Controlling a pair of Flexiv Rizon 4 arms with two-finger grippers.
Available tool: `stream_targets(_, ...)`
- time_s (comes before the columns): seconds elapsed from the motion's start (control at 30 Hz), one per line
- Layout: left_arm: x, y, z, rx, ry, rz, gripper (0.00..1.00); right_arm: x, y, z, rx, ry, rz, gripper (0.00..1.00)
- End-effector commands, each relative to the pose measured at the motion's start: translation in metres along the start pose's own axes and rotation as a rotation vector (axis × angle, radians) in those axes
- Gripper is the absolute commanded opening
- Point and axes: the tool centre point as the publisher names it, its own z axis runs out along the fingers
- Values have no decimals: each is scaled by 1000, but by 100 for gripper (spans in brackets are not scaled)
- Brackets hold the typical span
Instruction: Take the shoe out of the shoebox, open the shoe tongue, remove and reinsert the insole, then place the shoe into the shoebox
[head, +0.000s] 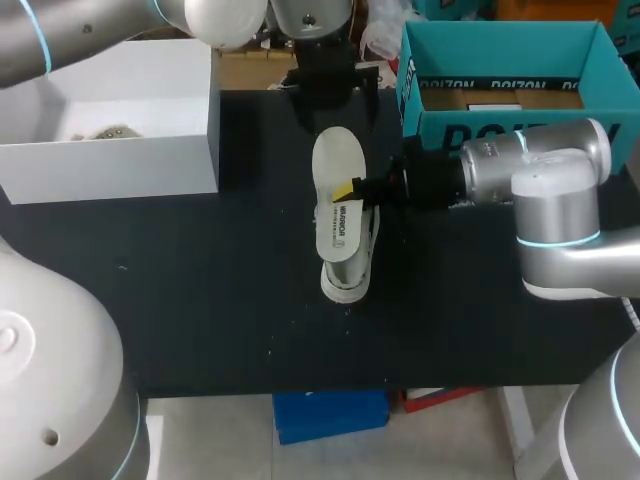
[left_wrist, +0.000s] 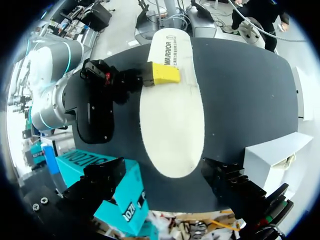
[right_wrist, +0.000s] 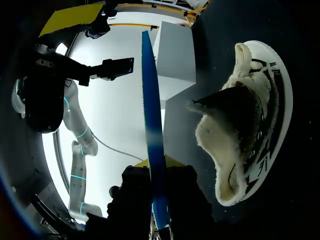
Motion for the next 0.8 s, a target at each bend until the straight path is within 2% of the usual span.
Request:
stream_targets(0.03,11,-39,-14,-45,-13,9,100,0,0,2,-2,-2,1,0)
stream_targets(0.37,24,-110,-23,-47,-49,-6,100,0,0,2,-2,-2,1,0)
stream_targets(0.6,28,-145,-25,-45,-111,0,100,0,0,2,-2,-2,1,0)
stream_targets(0.73,32,-157,-27,-46,-233,-6,100,0,0,2,-2,-2,1,0)
stream_targets(0.8,34,-162,-30,-54,-355,2,100,0,0,2,-2,-2,1,0)
